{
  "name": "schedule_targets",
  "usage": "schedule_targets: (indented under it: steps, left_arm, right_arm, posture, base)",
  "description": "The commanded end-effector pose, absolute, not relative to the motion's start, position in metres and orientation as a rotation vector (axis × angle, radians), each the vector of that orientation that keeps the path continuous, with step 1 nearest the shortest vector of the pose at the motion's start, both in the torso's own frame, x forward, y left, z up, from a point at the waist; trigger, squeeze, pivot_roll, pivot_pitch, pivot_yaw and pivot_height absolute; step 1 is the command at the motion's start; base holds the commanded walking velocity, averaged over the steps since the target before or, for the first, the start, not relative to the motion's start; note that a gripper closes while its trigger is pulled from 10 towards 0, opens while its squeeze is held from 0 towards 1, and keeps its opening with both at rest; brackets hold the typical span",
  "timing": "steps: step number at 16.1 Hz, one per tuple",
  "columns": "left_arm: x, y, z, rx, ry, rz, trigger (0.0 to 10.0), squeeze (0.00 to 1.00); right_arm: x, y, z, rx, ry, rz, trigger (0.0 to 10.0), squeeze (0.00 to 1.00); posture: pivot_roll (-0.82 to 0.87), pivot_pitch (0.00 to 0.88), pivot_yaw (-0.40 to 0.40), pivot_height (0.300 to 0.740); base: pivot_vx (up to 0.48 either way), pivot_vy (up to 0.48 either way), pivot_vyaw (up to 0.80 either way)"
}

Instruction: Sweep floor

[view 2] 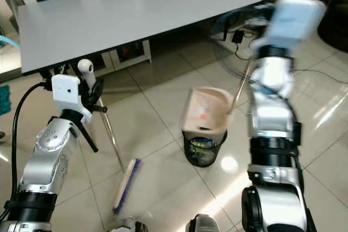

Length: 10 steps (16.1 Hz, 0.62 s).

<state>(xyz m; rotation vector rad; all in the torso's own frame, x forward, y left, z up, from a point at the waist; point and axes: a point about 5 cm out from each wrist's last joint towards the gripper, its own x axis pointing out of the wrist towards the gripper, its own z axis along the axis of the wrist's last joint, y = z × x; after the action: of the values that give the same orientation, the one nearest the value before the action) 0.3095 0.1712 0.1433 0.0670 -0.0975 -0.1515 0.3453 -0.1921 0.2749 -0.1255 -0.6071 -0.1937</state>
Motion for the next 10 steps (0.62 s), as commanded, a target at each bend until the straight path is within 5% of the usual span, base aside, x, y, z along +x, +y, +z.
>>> schedule_targets:
  steps: [1, 10]
  left_arm:
    - [0.309, 0.172, 0.155, 0.082, -0.143, -0.148, 10.0, 0.0]
    - [0.293, 0.181, 0.155, 0.091, -0.122, -0.107, 10.0, 0.0]
  right_arm:
    - [0.343, -0.193, 0.291, -0.129, -0.702, -0.198, 10.0, 0.0]
    - [0.354, -0.195, 0.288, -0.205, -0.801, -0.211, 10.0, 0.0]
  posture:
    - [0.01, 0.112, 0.073, 0.74]
    - [0.08, 0.195, 0.074, 0.74]
  base:
    - [0.0, 0.0, 0.0]
    - [0.0, 0.0, 0.0]
